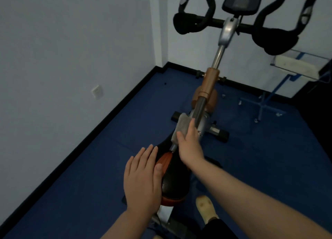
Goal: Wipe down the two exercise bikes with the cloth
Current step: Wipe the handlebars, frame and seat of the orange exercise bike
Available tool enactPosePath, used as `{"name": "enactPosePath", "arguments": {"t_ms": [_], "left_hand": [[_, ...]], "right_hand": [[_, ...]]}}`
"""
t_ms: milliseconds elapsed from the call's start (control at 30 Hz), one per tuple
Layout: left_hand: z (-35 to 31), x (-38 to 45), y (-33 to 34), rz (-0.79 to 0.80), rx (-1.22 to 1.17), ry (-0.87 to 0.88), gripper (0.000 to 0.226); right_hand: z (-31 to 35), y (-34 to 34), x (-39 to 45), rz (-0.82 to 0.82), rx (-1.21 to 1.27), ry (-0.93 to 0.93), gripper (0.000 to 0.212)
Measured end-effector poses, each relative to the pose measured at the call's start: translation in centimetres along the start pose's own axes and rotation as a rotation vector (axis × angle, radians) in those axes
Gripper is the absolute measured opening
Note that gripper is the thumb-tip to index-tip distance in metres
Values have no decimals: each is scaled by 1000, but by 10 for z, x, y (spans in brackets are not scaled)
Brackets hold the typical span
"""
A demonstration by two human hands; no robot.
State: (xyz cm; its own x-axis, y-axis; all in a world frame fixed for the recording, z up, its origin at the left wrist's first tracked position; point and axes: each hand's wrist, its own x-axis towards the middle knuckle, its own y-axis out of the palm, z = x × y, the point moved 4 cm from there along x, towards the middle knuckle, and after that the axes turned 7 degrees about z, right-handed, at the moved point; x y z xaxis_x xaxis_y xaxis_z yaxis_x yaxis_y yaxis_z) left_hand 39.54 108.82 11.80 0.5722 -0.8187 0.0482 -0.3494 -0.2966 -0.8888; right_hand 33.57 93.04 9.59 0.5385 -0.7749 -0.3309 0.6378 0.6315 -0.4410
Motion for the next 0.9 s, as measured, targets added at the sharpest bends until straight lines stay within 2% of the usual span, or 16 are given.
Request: {"name": "enactPosePath", "arguments": {"t_ms": [67,133,200,300,400,467,500,567,633,667,733,800,900], "left_hand": [[5,1,-2,-7,-42,32,57],[10,2,-6,-10,-99,85,55],[17,4,-9,1,-164,145,53],[24,1,-12,30,-270,209,51],[28,-2,-12,33,-383,204,51],[31,-5,-11,43,-397,206,50],[33,-6,-10,48,-384,219,50],[37,-9,-10,69,-350,256,50],[40,-10,-10,97,-335,291,50],[41,-9,-10,106,-332,304,50],[44,-9,-10,112,-320,313,49],[44,-8,-9,107,-301,311,49],[44,-7,-8,95,-280,320,49]], "right_hand": [[-9,18,-40,-4,-102,-60,71],[-18,23,-60,61,-106,-83,72],[-15,15,-48,126,-35,-15,75],[-1,13,-49,54,43,69,73],[-8,31,-100,-32,-179,-80,68],[-21,35,-121,-5,-237,-146,64],[-24,32,-117,20,-198,-151,63],[-25,22,-96,59,117,-123,61],[-23,17,-85,25,395,-79,58],[-24,21,-90,-17,405,-87,54],[-34,39,-118,-106,216,-141,52],[-44,53,-146,-148,28,-237,62],[-48,41,-143,-90,-63,-304,69]]}}
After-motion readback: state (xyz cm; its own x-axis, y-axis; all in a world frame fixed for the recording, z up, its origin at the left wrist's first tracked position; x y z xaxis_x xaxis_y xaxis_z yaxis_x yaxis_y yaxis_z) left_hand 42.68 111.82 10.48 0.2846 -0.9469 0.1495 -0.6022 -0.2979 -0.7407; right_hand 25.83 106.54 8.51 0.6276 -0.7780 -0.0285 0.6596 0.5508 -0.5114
